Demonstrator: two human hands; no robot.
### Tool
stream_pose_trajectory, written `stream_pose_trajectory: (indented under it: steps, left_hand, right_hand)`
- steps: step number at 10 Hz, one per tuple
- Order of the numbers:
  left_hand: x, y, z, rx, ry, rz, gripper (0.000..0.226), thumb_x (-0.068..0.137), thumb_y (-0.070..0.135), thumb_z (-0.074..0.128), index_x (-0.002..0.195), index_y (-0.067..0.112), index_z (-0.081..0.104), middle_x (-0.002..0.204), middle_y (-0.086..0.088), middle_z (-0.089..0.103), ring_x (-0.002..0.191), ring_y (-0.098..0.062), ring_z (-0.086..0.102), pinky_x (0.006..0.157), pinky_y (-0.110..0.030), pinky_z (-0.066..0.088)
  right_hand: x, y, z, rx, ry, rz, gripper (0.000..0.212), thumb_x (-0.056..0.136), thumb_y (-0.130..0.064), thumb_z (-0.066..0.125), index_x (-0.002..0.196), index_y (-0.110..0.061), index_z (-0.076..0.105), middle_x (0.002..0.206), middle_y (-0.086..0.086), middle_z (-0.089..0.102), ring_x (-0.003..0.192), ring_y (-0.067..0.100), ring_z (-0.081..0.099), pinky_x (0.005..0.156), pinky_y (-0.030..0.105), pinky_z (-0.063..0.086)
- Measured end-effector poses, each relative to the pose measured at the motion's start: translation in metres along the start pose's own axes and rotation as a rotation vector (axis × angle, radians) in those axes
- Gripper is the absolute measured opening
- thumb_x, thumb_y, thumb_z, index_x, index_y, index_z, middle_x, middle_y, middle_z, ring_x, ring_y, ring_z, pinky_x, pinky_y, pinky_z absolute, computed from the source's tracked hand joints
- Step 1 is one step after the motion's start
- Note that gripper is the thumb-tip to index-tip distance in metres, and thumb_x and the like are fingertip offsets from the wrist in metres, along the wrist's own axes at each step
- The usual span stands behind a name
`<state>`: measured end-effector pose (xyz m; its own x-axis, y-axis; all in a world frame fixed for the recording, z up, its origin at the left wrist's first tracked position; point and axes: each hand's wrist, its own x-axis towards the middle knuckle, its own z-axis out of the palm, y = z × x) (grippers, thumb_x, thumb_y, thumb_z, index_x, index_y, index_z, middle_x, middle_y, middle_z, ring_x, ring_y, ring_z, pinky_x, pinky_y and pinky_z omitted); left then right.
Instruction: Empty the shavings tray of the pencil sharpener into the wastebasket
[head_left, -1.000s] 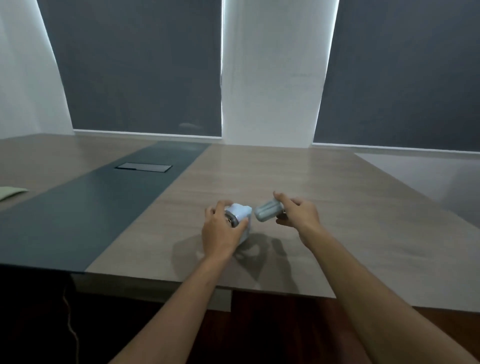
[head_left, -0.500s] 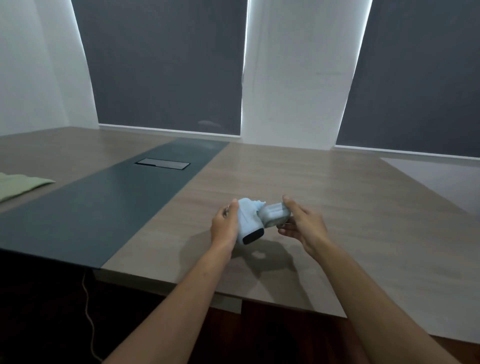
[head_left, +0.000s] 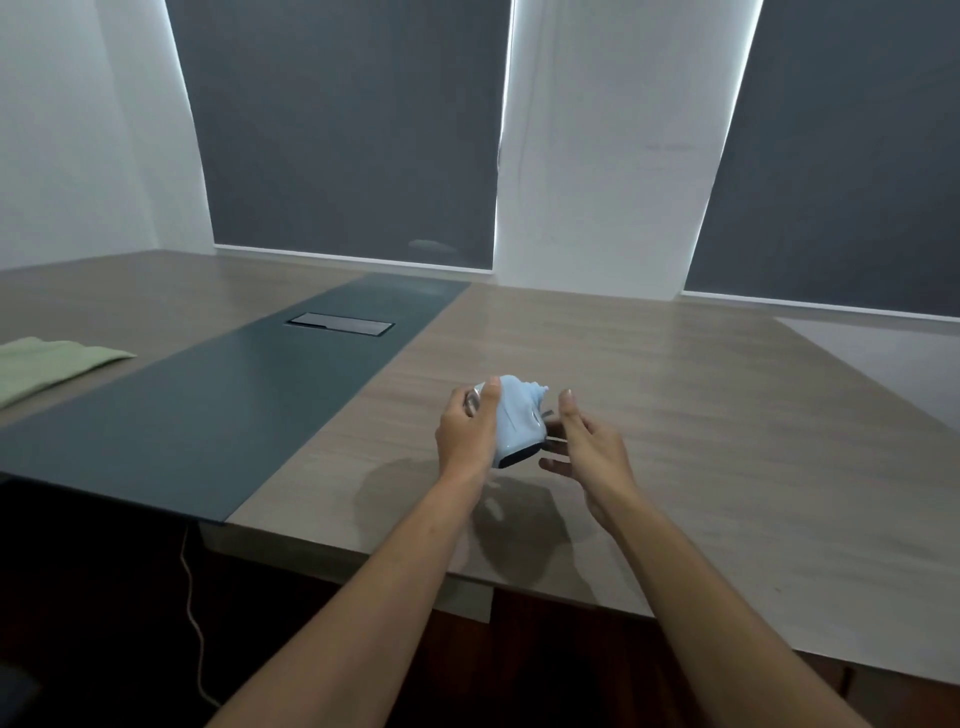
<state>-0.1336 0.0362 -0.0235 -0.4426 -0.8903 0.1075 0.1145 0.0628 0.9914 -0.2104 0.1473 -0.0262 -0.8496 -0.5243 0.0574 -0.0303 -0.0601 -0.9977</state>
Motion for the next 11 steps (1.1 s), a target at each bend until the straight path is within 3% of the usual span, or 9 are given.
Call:
stream_pose_trajectory:
  steps: [2, 4, 5, 7, 8, 9, 10, 11]
  left_hand:
    - [0.005, 0.006, -0.037, 0.05, 0.068, 0.017, 0.048, 0.082, 0.054, 0.062, 0.108, 0.013, 0.062, 0.095, 0.0, 0.063, 0.086, -0.02, 0.06, 0.076, -0.031, 0.049]
    - [0.007, 0.01, -0.086, 0.143, 0.171, 0.092, 0.047, 0.08, 0.048, 0.067, 0.114, 0.017, 0.059, 0.111, -0.003, 0.066, 0.101, -0.022, 0.064, 0.089, -0.037, 0.054]
    - [0.007, 0.005, -0.1, 0.213, 0.217, 0.152, 0.045, 0.077, 0.046, 0.072, 0.114, 0.024, 0.057, 0.117, -0.002, 0.063, 0.101, -0.02, 0.063, 0.089, -0.04, 0.056]
    - [0.003, -0.01, -0.107, 0.439, 0.294, 0.26, 0.048, 0.078, 0.04, 0.074, 0.117, 0.02, 0.054, 0.122, -0.006, 0.055, 0.103, -0.023, 0.059, 0.079, -0.026, 0.043]
    - [0.001, -0.019, -0.105, 0.505, 0.314, 0.275, 0.051, 0.077, 0.042, 0.074, 0.118, 0.02, 0.052, 0.122, -0.008, 0.052, 0.103, -0.026, 0.06, 0.08, -0.032, 0.049]
    - [-0.001, -0.022, -0.101, 0.557, 0.346, 0.284, 0.053, 0.077, 0.042, 0.074, 0.117, 0.018, 0.051, 0.121, -0.008, 0.051, 0.104, -0.028, 0.06, 0.075, -0.033, 0.048]
    - [-0.001, -0.022, -0.096, 0.589, 0.363, 0.278, 0.055, 0.075, 0.041, 0.075, 0.118, 0.018, 0.05, 0.121, -0.01, 0.052, 0.104, -0.03, 0.06, 0.072, -0.035, 0.048]
    - [0.0, -0.019, -0.098, 0.594, 0.383, 0.264, 0.062, 0.069, 0.045, 0.076, 0.117, 0.016, 0.05, 0.12, -0.01, 0.053, 0.106, -0.032, 0.06, 0.078, -0.041, 0.053]
  right_hand:
    - [-0.006, -0.006, 0.03, -0.106, -0.07, 0.013, 0.05, 0.102, -0.052, 0.04, 0.091, -0.019, 0.076, 0.095, 0.002, 0.074, 0.083, 0.023, 0.062, 0.086, 0.045, 0.059]
    - [-0.017, -0.003, 0.075, -0.159, -0.187, 0.012, 0.05, 0.102, -0.05, 0.042, 0.129, -0.016, 0.065, 0.108, 0.003, 0.072, 0.089, 0.023, 0.065, 0.081, 0.041, 0.059]
    - [-0.02, -0.002, 0.089, -0.189, -0.216, 0.013, 0.049, 0.102, -0.049, 0.042, 0.133, -0.016, 0.06, 0.119, 0.006, 0.069, 0.1, 0.025, 0.066, 0.076, 0.035, 0.058]
    - [-0.019, 0.003, 0.088, -0.143, -0.124, 0.044, 0.036, 0.1, -0.048, 0.047, 0.114, -0.018, 0.061, 0.116, 0.007, 0.068, 0.108, 0.031, 0.066, 0.081, 0.042, 0.06]
    - [-0.014, 0.009, 0.075, -0.163, -0.06, 0.059, 0.041, 0.099, -0.051, 0.048, 0.114, -0.016, 0.064, 0.113, 0.005, 0.069, 0.102, 0.028, 0.067, 0.082, 0.042, 0.06]
    - [-0.01, 0.013, 0.062, -0.187, -0.016, 0.084, 0.044, 0.097, -0.054, 0.048, 0.109, -0.017, 0.067, 0.111, 0.006, 0.07, 0.092, 0.024, 0.066, 0.073, 0.039, 0.058]
    - [-0.006, 0.016, 0.048, -0.198, 0.018, 0.086, 0.038, 0.097, -0.054, 0.049, 0.093, -0.02, 0.066, 0.106, 0.009, 0.071, 0.083, 0.025, 0.065, 0.07, 0.04, 0.057]
    - [-0.007, 0.014, 0.034, -0.258, 0.056, 0.063, 0.04, 0.098, -0.052, 0.049, 0.097, -0.016, 0.066, 0.103, 0.008, 0.07, 0.082, 0.024, 0.065, 0.079, 0.045, 0.059]
